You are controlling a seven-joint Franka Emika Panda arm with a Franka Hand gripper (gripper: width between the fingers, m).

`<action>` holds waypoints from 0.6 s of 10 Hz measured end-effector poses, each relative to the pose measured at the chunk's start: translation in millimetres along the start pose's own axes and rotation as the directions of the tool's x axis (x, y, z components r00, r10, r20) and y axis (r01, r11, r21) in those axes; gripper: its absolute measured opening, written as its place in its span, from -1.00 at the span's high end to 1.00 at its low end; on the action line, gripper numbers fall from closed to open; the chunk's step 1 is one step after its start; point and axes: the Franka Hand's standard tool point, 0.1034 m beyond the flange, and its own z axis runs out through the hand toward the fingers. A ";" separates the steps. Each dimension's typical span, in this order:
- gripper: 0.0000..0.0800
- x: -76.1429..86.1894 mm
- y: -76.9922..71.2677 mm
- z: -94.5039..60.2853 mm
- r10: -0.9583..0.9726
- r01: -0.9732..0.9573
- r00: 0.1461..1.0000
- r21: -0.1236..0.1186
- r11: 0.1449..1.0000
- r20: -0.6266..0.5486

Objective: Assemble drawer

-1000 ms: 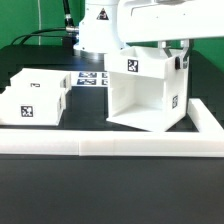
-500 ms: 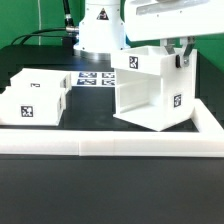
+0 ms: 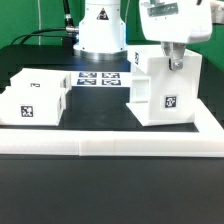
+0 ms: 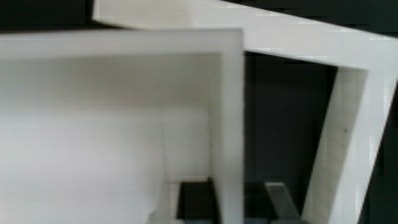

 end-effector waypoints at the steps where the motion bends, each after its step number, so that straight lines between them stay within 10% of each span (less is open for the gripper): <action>1: 0.90 0.1 -0.2 -0.6 0.068 -0.068 0.998 0.002 0.998 0.006; 6: 0.90 3.6 -20.7 6.3 0.133 -0.132 0.991 -0.015 0.991 0.023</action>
Offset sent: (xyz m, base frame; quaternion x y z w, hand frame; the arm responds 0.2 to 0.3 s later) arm 0.0224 -0.0111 -0.0059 -0.0093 0.0068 -0.0031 0.9999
